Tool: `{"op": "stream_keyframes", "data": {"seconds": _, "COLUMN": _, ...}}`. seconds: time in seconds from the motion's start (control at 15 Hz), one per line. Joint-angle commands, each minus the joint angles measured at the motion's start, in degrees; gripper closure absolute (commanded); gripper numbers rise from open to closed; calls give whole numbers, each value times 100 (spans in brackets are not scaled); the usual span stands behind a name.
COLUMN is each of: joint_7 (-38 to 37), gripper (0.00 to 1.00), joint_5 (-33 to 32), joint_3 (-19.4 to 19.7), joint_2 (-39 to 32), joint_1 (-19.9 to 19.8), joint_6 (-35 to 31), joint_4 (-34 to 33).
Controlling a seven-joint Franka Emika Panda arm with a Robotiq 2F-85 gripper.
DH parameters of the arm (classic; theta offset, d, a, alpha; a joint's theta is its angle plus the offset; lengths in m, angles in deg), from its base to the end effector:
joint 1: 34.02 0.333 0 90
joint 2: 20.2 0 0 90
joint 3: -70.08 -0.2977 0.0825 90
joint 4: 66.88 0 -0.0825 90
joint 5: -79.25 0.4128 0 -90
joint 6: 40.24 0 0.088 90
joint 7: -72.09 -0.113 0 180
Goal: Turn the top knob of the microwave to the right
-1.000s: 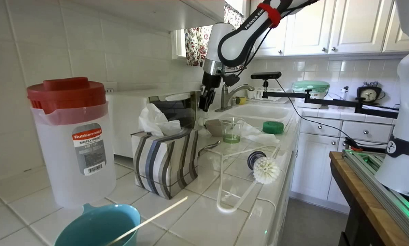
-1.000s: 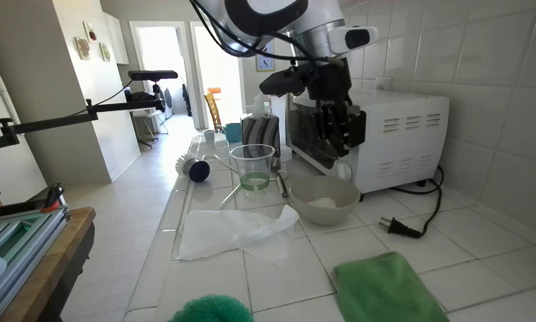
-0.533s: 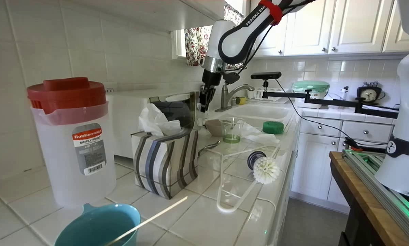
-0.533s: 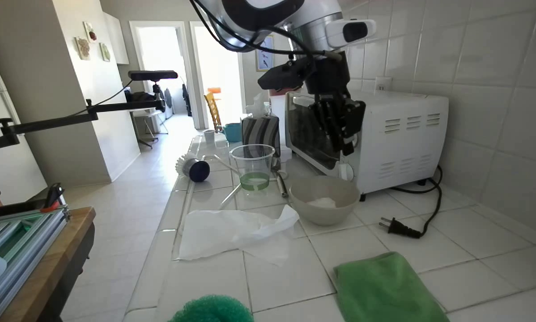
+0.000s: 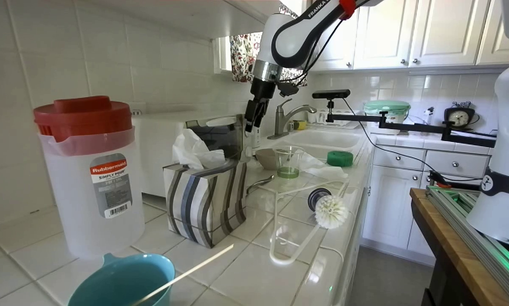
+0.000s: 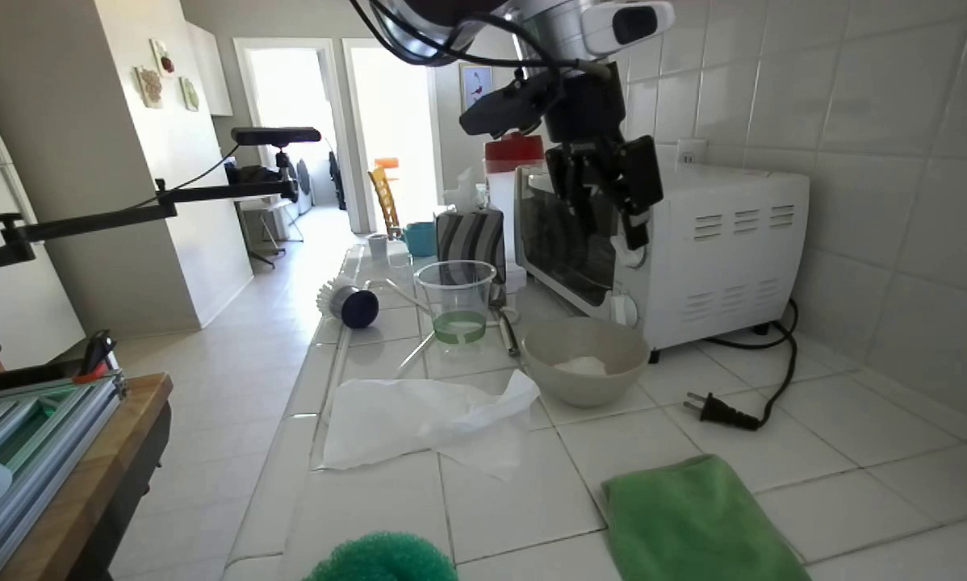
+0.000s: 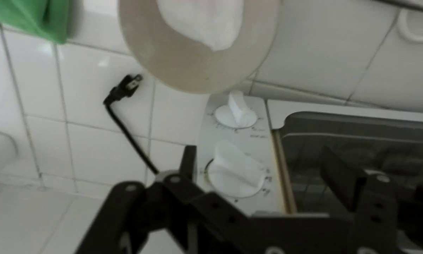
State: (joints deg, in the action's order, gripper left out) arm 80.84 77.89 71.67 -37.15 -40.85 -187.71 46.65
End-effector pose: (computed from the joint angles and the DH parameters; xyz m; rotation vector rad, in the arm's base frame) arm 0.6436 -0.0944 0.3062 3.0418 0.0400 0.4440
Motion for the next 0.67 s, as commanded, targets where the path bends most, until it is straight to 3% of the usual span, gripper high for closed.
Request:
{"op": "stream_keyframes", "data": {"seconds": 0.0, "joint_7": 947, "gripper": 0, "joint_5": 1004, "joint_3": -416, "joint_2": 336, "joint_1": -231, "joint_6": 1017, "joint_4": 97}}
{"op": "stream_keyframes", "data": {"seconds": 0.2, "joint_7": 1087, "gripper": 0, "joint_5": 1248, "joint_3": -365, "joint_2": 655, "joint_1": -120, "joint_6": 1786, "joint_4": 155}}
{"op": "stream_keyframes", "data": {"seconds": 0.33, "joint_7": 946, "gripper": 0, "joint_5": 1051, "joint_3": -247, "joint_2": 899, "joint_1": -30, "joint_6": 2152, "joint_4": 218}}
{"op": "stream_keyframes", "data": {"seconds": 0.6, "joint_7": 738, "gripper": 0, "joint_5": 801, "joint_3": -166, "joint_2": 1120, "joint_1": 99, "joint_6": 2448, "joint_4": 365}}
